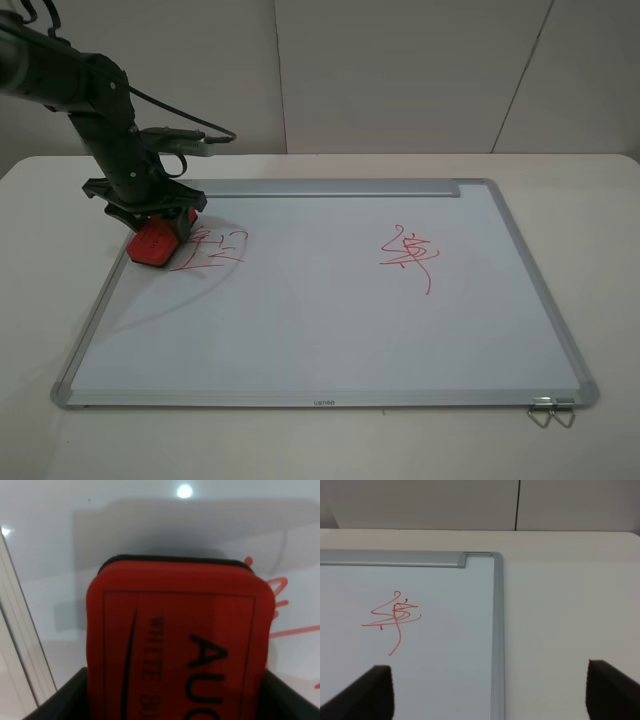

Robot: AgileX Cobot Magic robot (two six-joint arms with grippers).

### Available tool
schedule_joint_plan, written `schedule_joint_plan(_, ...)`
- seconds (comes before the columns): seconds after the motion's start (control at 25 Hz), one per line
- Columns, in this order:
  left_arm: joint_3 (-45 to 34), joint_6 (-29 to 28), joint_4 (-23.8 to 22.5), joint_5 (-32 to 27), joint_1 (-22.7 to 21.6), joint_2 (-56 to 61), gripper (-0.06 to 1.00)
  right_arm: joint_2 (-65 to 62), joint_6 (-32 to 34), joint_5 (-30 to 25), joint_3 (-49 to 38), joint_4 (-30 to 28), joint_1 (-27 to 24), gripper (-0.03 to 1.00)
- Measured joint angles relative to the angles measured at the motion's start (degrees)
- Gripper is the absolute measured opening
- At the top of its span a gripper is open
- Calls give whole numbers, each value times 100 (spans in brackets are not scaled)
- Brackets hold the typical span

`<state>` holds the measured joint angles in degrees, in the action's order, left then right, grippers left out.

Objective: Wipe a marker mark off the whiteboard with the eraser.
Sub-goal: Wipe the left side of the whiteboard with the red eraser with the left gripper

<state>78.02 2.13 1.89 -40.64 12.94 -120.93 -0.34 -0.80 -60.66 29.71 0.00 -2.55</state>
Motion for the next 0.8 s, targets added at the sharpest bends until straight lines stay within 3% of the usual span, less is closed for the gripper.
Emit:
schedule_joint_plan(0.52,68,-12,-7,51,0,-324,58,0,0,0,0,0,0,69)
schedule_joint_plan(0.8,86,1,-55,78,280,-329,58,0,0,0,0,0,0,69)
